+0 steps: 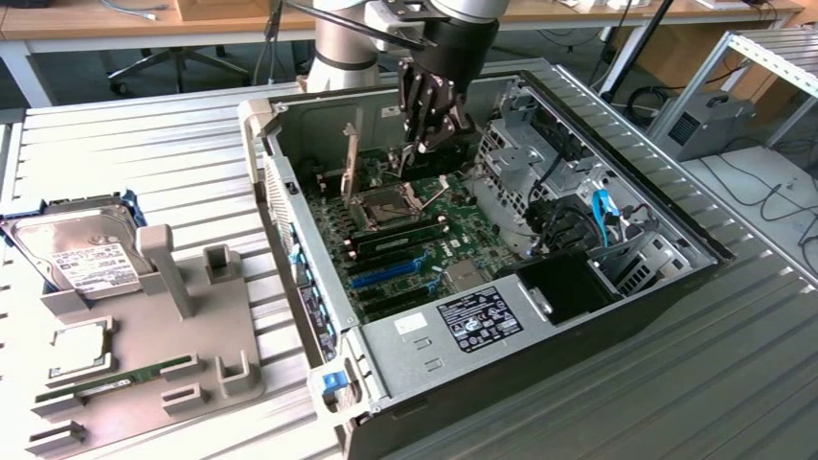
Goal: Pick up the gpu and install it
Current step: 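Insert the gpu into the slot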
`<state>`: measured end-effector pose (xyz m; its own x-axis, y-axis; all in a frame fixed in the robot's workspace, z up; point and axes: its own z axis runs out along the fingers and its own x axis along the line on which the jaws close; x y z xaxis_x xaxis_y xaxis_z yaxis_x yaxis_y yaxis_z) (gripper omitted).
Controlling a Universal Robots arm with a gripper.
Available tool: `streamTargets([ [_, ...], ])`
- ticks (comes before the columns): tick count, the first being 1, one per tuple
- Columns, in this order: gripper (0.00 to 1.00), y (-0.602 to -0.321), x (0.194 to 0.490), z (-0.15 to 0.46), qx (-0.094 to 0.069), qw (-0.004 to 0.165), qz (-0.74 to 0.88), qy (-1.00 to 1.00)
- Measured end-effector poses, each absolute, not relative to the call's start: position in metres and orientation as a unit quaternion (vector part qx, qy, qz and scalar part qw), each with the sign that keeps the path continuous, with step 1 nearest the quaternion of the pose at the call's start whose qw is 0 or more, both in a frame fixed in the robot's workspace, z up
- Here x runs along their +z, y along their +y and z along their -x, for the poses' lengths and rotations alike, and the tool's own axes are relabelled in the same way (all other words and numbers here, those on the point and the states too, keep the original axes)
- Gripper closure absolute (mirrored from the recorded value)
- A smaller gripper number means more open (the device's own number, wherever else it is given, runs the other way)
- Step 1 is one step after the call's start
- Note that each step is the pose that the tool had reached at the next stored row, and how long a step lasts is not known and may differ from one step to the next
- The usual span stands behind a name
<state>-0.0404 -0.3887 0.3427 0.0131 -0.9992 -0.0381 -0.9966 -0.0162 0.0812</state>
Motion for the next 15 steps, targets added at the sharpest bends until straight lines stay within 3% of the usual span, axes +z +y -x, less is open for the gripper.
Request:
streamTargets([
  [15, 0.74, -0.3912, 0.3427, 0.0404, -0.042, 0.016, -0.712, -0.701],
])
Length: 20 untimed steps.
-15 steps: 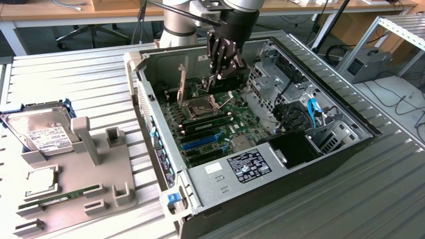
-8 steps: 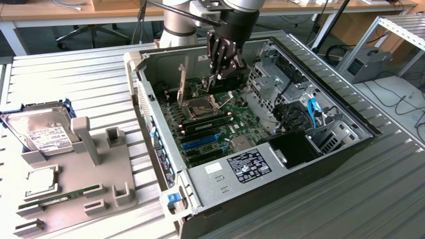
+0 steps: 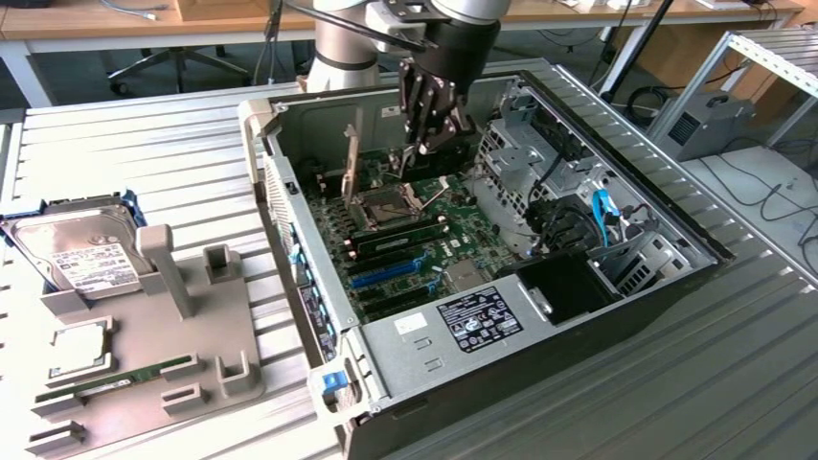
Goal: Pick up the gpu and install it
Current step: 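Insert the gpu into the slot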
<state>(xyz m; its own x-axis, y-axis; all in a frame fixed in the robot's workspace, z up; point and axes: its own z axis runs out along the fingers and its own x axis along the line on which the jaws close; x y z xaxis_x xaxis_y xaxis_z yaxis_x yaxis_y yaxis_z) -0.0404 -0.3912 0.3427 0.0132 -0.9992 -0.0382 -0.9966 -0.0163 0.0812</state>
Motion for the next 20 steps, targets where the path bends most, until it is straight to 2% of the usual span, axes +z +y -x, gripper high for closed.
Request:
streamTargets([
  [20, 0.74, -0.3966, 0.3427, 0.0404, -0.042, 0.016, -0.712, -0.701],
])
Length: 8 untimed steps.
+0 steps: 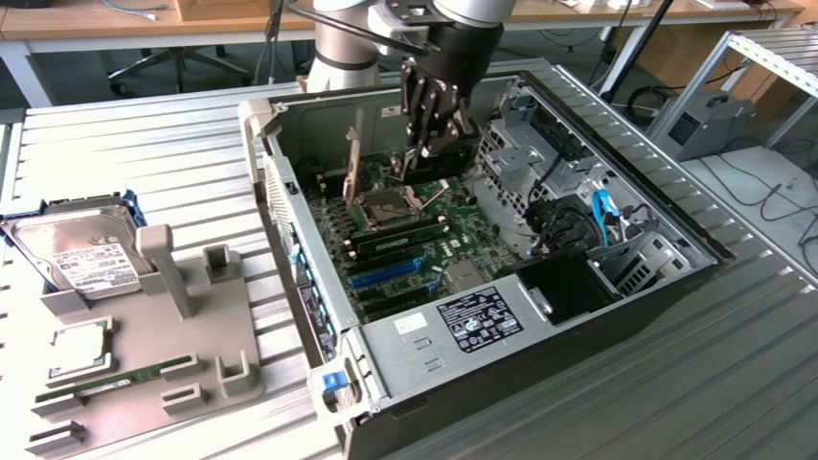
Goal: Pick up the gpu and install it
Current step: 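Insert the gpu into the slot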
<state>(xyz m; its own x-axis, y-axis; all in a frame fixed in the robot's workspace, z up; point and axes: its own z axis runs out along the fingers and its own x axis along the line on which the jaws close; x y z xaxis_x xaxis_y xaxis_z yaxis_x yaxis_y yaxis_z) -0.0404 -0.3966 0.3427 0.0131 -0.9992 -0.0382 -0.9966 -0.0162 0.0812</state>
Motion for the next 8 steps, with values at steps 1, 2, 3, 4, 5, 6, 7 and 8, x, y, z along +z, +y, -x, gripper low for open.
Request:
streamTargets([
  [1, 0.74, -0.3969, 0.3427, 0.0404, -0.042, 0.016, -0.712, -0.701],
  [2, 0.74, -0.3971, 0.3427, 0.0404, -0.042, 0.016, -0.712, -0.701],
  [3, 0.74, -0.3974, 0.3427, 0.0404, -0.042, 0.016, -0.712, -0.701],
  [4, 0.74, -0.3976, 0.3427, 0.0404, -0.042, 0.016, -0.712, -0.701],
  [5, 0.74, -0.3979, 0.3427, 0.0404, -0.042, 0.016, -0.712, -0.701],
  [6, 0.74, -0.3982, 0.3427, 0.0404, -0.042, 0.016, -0.712, -0.701],
  [7, 0.74, -0.3984, 0.3427, 0.0404, -0.042, 0.016, -0.712, -0.701],
  [8, 0.74, -0.3986, 0.3427, 0.0404, -0.042, 0.016, -0.712, -0.701],
])
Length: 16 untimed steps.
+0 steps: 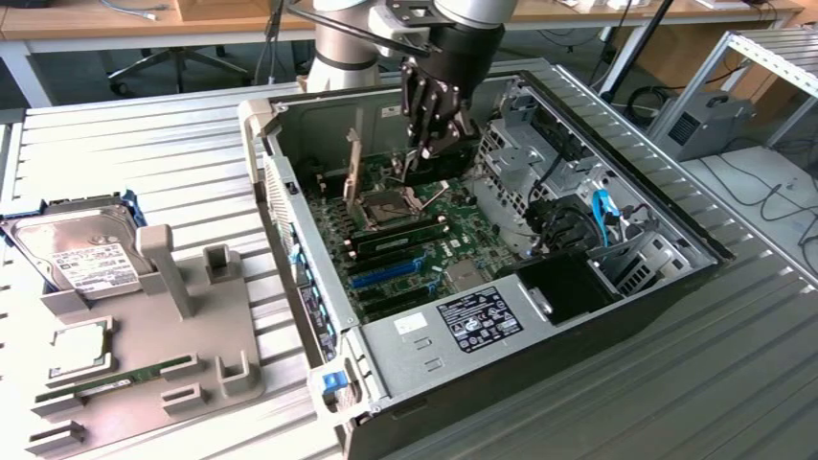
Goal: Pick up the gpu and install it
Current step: 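Insert the gpu into the slot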
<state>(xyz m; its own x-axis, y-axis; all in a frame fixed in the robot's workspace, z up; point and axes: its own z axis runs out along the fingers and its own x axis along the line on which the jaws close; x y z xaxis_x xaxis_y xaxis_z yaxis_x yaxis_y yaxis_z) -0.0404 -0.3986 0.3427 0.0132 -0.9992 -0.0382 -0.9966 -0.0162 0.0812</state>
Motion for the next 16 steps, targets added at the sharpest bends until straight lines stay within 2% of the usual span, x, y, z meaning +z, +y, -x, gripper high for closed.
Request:
streamTargets([
  [16, 0.74, -0.4025, 0.3427, 0.0404, -0.042, 0.016, -0.712, -0.701],
])
